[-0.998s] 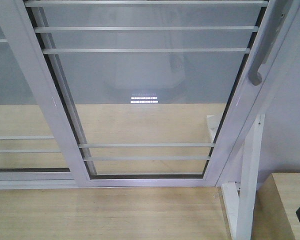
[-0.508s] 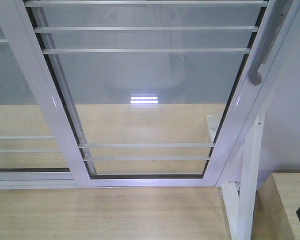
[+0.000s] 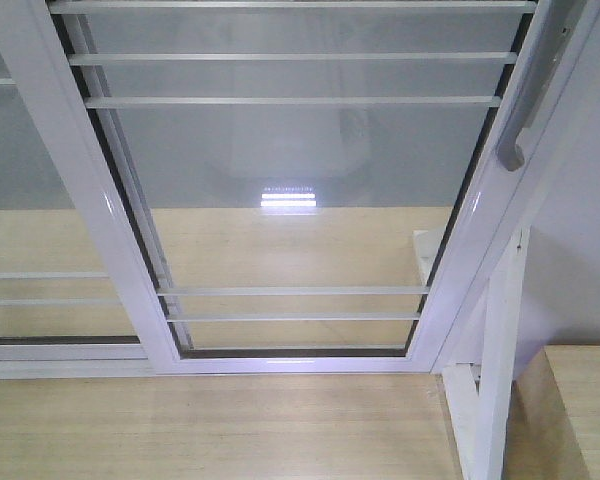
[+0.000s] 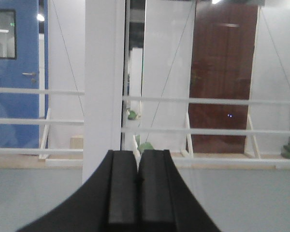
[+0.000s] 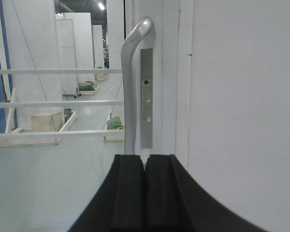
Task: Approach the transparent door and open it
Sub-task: 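Drive up close to the door, stopping near its silver handle, then reach the right gripper to the silver handle and close on it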
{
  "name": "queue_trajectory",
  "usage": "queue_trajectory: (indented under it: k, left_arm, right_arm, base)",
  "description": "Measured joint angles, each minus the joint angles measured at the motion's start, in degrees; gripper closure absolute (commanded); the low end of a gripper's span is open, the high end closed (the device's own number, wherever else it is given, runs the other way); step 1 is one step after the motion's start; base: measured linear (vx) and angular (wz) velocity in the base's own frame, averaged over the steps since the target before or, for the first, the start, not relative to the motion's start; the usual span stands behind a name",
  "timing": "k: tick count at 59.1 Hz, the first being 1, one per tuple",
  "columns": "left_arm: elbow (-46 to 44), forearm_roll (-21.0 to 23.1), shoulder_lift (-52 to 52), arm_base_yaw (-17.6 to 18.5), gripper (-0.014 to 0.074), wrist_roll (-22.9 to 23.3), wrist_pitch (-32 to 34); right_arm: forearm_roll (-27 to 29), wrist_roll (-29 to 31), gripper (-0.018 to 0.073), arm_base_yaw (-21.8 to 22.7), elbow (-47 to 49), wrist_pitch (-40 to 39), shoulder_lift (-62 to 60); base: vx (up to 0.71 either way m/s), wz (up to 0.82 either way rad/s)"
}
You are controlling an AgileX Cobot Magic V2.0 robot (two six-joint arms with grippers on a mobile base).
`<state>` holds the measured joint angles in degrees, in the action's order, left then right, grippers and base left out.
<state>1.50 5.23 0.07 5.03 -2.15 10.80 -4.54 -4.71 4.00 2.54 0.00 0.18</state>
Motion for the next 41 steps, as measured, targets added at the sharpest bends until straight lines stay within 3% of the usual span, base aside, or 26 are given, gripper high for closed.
queue_trajectory:
  k: [5, 14, 22, 28, 41]
  left_arm:
    - [-2.16, 0.00, 0.34, 0.00, 0.0598, 0.26, -1.61]
    - [-14.78, -1.26, 5.80, 0.00, 0.0598, -0.05, -6.53]
    - [-25.24, -7.26, 16.68, 0.00, 0.0598, -0.71, -9.30]
    - [-27.85, -10.87, 24.96, 0.00, 0.0598, -0.83, -9.87]
    - [-28.01, -11.63, 35.80, 0.00, 0.0574, -0.67, -10.18]
  right_arm:
    - [-0.07, 0.07, 0.0564, 0.00, 7.92, 6.09, 1.51]
    - [-2.28, 2.35, 0.0564, 0.00, 22.77, 13.92, 9.17]
    - [-5.50, 3.95, 0.0564, 0.00, 28.50, 11.91, 20.54]
    - [-5.95, 4.16, 0.0562, 0.00, 29.06, 7.64, 29.14]
    - [-3.90, 3.05, 0.0501, 0.00, 29.06, 5.06, 42.37]
  base:
    - [0.00, 0.00]
    - [0.00, 0.00]
    - [0.00, 0.00]
    - [0.00, 0.00]
    - [0.00, 0.00]
